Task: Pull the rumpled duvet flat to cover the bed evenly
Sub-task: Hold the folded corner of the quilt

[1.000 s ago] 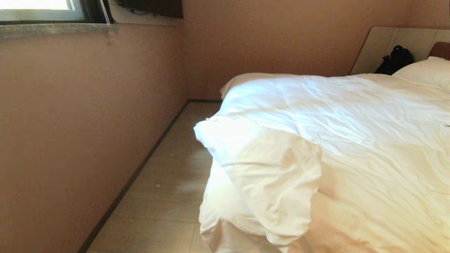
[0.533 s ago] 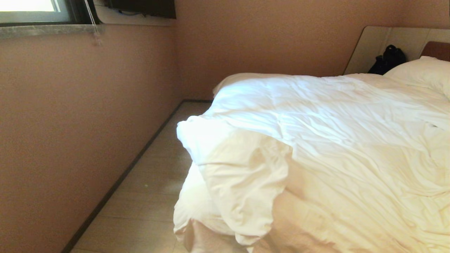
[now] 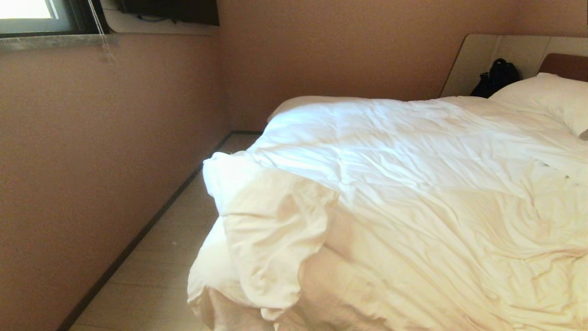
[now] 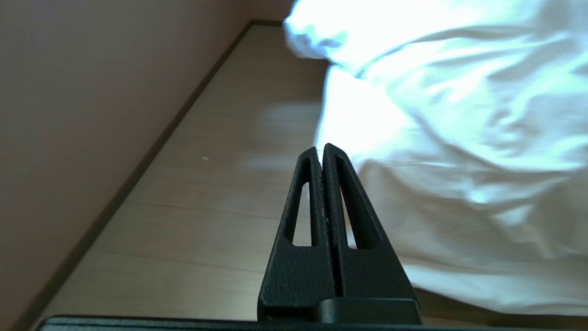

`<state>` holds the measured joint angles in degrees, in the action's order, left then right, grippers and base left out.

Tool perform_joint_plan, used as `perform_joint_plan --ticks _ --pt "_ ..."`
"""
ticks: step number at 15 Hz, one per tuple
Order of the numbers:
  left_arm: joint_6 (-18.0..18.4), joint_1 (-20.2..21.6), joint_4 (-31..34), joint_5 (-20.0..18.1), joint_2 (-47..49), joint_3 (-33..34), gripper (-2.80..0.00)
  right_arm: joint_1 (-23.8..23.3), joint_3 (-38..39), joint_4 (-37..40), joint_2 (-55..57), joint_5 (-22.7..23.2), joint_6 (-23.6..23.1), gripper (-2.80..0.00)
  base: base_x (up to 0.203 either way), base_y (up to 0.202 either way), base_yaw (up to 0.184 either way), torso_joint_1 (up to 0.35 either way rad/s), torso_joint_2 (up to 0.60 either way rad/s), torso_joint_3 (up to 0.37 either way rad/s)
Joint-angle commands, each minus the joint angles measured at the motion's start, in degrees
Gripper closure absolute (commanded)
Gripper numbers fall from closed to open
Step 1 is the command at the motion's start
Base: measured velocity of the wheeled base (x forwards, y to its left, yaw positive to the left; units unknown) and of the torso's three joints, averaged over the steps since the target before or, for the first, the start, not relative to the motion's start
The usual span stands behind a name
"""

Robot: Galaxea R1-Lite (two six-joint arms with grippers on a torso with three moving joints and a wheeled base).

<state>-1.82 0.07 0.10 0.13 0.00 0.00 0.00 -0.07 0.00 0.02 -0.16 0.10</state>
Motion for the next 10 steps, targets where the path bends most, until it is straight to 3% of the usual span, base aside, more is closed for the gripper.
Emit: perform_joint_plan --ticks 1,10 --pt "-0.03 -0.05 -0.01 -0.03 0.00 0.00 0.00 0.01 0.06 0.00 -0.02 -0.02 -0.01 0.00 0.000 -0.193 0.004 0.002 0.00 0.002" --pt "0.15 0.01 -0.01 0.04 0.00 -0.09 0.00 0.00 0.07 -0.09 -0.02 -0.02 -0.10 0.00 0.000 -0.193 0.000 0.002 0.00 0.002"
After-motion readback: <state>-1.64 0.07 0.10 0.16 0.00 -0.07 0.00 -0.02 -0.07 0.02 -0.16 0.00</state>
